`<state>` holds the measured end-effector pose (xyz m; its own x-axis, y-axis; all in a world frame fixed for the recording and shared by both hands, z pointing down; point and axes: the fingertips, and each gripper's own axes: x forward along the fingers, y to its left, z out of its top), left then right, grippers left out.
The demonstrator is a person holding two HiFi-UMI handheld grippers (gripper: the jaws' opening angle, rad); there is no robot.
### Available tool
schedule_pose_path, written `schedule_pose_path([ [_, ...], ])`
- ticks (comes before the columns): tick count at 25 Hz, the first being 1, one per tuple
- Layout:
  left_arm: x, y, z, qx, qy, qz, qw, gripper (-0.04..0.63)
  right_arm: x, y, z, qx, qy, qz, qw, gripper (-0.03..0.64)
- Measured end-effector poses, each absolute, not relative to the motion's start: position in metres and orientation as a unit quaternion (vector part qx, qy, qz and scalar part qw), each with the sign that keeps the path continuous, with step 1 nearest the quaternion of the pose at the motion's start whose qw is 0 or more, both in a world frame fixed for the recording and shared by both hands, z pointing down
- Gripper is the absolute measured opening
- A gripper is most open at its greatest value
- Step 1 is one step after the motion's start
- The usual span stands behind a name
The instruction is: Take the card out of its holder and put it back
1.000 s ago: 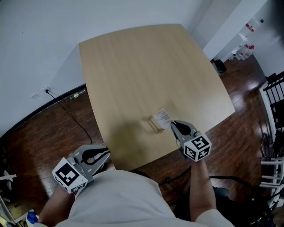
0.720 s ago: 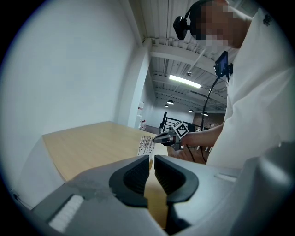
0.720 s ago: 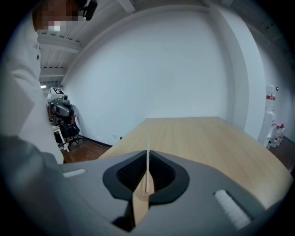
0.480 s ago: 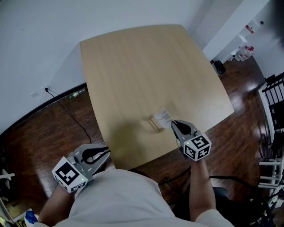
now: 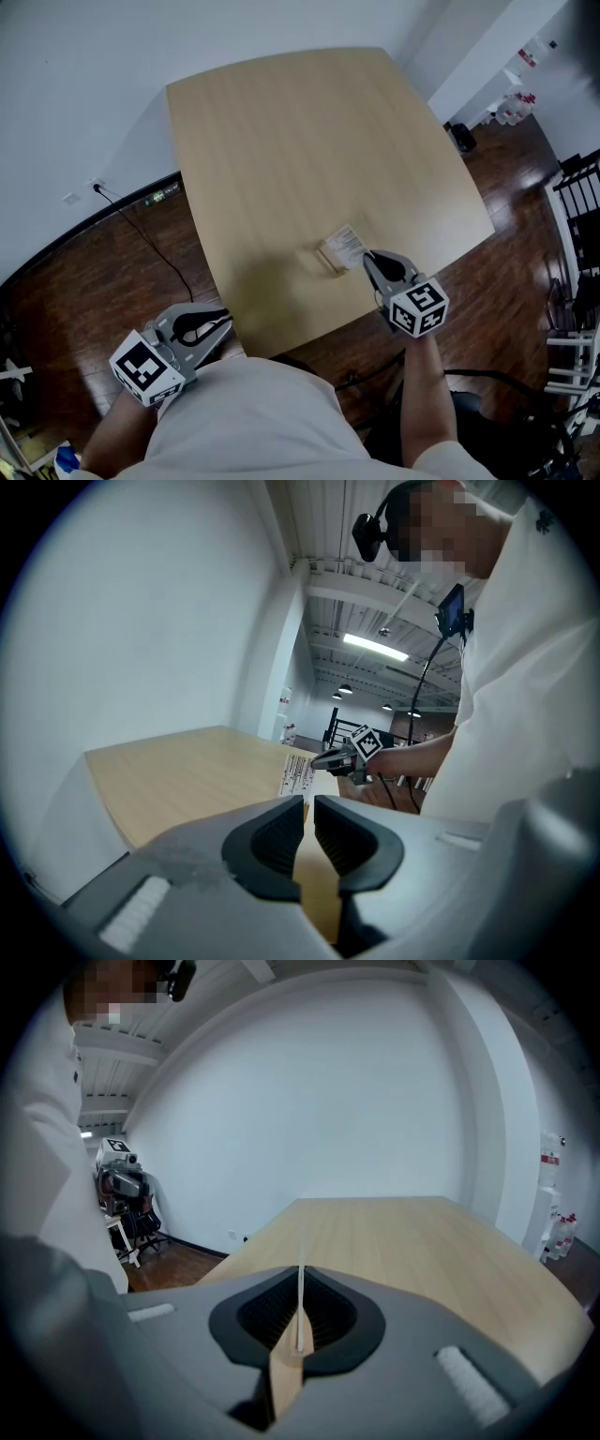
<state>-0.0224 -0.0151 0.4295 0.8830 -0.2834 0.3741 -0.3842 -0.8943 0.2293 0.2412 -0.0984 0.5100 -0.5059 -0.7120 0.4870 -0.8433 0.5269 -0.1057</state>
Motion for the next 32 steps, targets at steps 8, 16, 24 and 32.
schedule_pose_path([
  [8, -0.023, -0.018, 0.43, 0.958, -0.165, 0.179, 0.153, 0.041, 0.243, -0.097, 0.511, 0.456, -0.85, 0.171, 0.201, 0.02],
  [16, -0.023, -0.018, 0.428, 0.959, -0.161, 0.179, 0.153, 0.041, 0.244, -0.092, 0.525, 0.456, -0.847, 0.18, 0.208, 0.02],
  [24, -0.028, -0.018, 0.429, 0.956, -0.165, 0.185, 0.155, 0.041, 0.246, -0.088, 0.547, 0.457, -0.843, 0.194, 0.207, 0.02],
  [32, -0.033, -0.017, 0.431, 0.954, -0.166, 0.19, 0.158, 0.041, 0.247, -0.087, 0.564, 0.461, -0.84, 0.208, 0.199, 0.02],
])
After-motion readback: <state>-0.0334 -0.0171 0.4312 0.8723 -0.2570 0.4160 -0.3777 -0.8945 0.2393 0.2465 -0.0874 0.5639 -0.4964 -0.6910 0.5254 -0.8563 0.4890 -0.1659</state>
